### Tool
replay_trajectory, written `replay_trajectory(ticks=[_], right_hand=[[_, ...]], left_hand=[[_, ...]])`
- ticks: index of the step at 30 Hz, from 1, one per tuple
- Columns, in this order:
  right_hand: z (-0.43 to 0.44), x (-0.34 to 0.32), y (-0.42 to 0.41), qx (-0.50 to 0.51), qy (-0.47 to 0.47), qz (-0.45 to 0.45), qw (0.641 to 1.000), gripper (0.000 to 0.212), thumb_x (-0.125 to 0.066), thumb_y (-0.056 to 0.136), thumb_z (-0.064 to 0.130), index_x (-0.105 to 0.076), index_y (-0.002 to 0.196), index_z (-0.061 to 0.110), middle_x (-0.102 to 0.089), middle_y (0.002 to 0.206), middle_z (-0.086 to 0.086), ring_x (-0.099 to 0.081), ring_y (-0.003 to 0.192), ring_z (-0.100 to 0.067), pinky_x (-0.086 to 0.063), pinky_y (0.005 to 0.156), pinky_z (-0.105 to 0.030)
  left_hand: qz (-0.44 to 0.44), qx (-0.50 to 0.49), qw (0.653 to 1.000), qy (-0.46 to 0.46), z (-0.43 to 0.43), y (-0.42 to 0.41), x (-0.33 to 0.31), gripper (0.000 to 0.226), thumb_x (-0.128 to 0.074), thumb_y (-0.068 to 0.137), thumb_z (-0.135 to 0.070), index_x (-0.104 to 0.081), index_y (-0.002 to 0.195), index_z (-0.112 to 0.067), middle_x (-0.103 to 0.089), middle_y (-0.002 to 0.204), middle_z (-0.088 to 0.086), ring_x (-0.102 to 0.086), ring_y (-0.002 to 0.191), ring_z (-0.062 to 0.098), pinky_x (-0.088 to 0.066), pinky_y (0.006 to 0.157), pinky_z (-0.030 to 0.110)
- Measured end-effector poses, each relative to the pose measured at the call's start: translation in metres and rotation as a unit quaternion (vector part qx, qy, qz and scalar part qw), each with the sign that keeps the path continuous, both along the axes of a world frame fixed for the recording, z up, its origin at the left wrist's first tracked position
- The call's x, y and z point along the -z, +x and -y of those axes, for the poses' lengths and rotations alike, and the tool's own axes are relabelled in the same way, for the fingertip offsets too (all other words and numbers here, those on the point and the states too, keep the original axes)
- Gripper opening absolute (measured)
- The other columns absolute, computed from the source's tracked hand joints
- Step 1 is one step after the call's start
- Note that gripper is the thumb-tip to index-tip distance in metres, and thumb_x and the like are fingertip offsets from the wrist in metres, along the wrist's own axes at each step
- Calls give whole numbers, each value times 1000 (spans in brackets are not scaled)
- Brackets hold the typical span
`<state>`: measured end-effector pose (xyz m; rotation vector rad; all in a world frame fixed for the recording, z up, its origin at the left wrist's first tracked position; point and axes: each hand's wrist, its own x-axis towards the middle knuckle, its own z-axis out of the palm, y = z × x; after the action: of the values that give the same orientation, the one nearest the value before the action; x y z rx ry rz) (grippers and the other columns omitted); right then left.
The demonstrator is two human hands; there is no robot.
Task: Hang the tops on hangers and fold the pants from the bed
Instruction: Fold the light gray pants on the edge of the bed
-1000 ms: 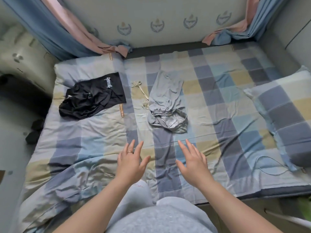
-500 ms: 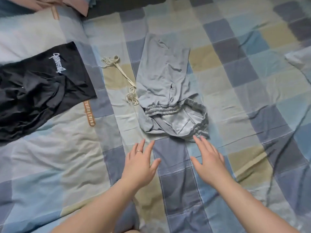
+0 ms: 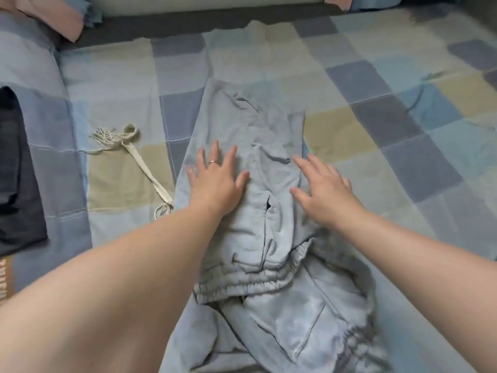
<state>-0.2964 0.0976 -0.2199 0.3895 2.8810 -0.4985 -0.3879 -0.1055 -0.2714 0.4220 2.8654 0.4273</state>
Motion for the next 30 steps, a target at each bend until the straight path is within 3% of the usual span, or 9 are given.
replay_trajectory(ticks=[4, 7, 11, 13, 15, 18, 21, 27, 30], right_hand=[[-22, 41, -109, -23, -24, -27, 999, 76, -54, 95, 52, -15, 158, 35, -13, 167, -3, -16, 152, -26, -18, 120, -46], [-26, 58, -166, -32, -31, -31, 999, 89, -56, 90, 60, -8, 159, 31, -10, 167, -9, -12, 153, -28, -15, 123, -44], [-27, 63, -231, -30, -20, -35, 999, 102, -56, 81, 74, -4, 159, 34, -4, 168, -6, -8, 153, -28, -13, 119, -52], [-26, 63, -256, -41, 15, -39, 998, 100, -54, 78, 80, -14, 157, 33, -16, 165, -4, -18, 149, -29, -20, 114, -53], [-24, 61, -269, -30, 35, -75, 996, 88, -55, 79, 79, -36, 147, 27, -40, 149, -8, -36, 137, -31, -29, 106, -51], [-19, 65, -269, -65, 11, -128, 990, 53, -54, 92, 62, -51, 117, 16, -66, 112, -11, -60, 107, -34, -37, 81, -42], [-18, 67, -251, -85, -3, -144, 986, 32, -46, 101, 49, -46, 101, 17, -67, 93, -15, -62, 85, -39, -29, 62, -37], [-32, 73, -174, -40, 12, -135, 990, 27, -42, 103, 44, -45, 97, 18, -66, 86, -17, -56, 74, -40, -26, 57, -37], [-29, 77, -139, -6, 13, -129, 992, 27, -41, 103, 42, -47, 98, 16, -66, 84, -16, -43, 67, -32, -27, 58, -36]], left_hand=[[-109, 4, 993, -44, 17, -9, 42, 64, -24, 94, -62, -25, 154, -40, -17, 167, -1, -11, 153, 24, -10, 123, 47], [-103, 12, 993, -59, 12, -17, 42, 67, -25, 91, -64, -23, 154, -41, -15, 167, -3, -11, 154, 23, -10, 124, 47], [-93, 0, 993, -70, 10, -45, 39, 71, -24, 90, -65, -19, 157, -41, -10, 168, -4, -6, 154, 22, -7, 124, 48], [-92, 2, 993, -74, 7, -50, 40, 72, -24, 90, -64, -18, 157, -40, -9, 168, -4, -5, 155, 23, -9, 123, 50], [-92, 6, 993, -77, 7, -50, 40, 71, -25, 90, -64, -17, 157, -40, -9, 168, -4, -5, 155, 22, -11, 123, 51], [-88, 4, 992, -86, 8, -51, 40, 71, -26, 90, -63, -17, 157, -40, -9, 168, -5, -5, 155, 22, -10, 123, 50], [-83, 7, 993, -88, 7, -53, 39, 72, -26, 90, -63, -16, 157, -40, -8, 168, -5, -4, 155, 22, -9, 123, 50], [-99, -13, 994, -49, 6, -53, 37, 75, -26, 89, -63, -18, 158, -35, -8, 168, -2, -6, 154, 22, -8, 123, 48], [-119, -82, 989, 17, 5, -51, 36, 75, -32, 91, -61, -22, 157, -27, -13, 167, 4, -11, 153, 26, -10, 122, 45]])
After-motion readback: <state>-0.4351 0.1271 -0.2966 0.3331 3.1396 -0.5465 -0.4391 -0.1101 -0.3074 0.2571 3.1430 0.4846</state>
